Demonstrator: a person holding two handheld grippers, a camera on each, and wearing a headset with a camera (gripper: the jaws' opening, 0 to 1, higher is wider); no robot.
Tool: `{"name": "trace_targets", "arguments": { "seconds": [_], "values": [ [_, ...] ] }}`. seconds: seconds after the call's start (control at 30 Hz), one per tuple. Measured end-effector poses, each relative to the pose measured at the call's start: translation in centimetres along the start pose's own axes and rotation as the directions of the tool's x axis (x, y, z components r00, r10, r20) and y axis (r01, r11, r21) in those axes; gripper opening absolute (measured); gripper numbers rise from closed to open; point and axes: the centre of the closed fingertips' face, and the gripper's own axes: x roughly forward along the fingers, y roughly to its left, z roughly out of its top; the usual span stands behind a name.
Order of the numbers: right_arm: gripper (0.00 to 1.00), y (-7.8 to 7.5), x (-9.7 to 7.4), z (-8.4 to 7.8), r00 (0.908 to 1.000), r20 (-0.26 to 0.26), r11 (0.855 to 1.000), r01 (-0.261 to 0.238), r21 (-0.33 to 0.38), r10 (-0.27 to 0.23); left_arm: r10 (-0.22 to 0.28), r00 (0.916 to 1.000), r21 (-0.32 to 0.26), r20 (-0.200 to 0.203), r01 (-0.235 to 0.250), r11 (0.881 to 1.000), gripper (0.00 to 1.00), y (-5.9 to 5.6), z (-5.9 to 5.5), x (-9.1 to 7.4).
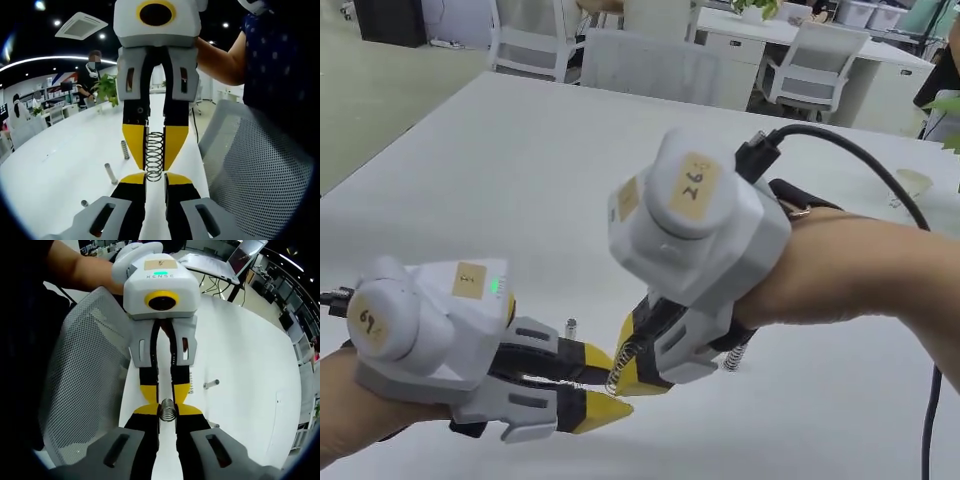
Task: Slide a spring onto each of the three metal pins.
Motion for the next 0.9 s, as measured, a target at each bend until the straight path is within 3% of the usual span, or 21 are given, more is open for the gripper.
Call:
{"name": "trace_targets", "arguments": {
  "seconds": [0.57, 0.9],
  "values": [
    [0.09, -0.6, -0.4, -1.0, 0.9997, -0.019, 1.0, 0.018, 0.016, -0.018, 0.047, 0.9984, -0.052, -0.03, -0.048, 0.997, 0.22, 0.8, -1.1, -1.2],
    [0.09, -1.2, -0.7, -1.7, 0.9991, -0.026, 0.999, 0.033, 0.029, -0.032, 0.104, 0.9937, -0.093, -0.042, -0.108, 0.99, 0.3, 1.7, -2.2, -2.7]
  ]
}}
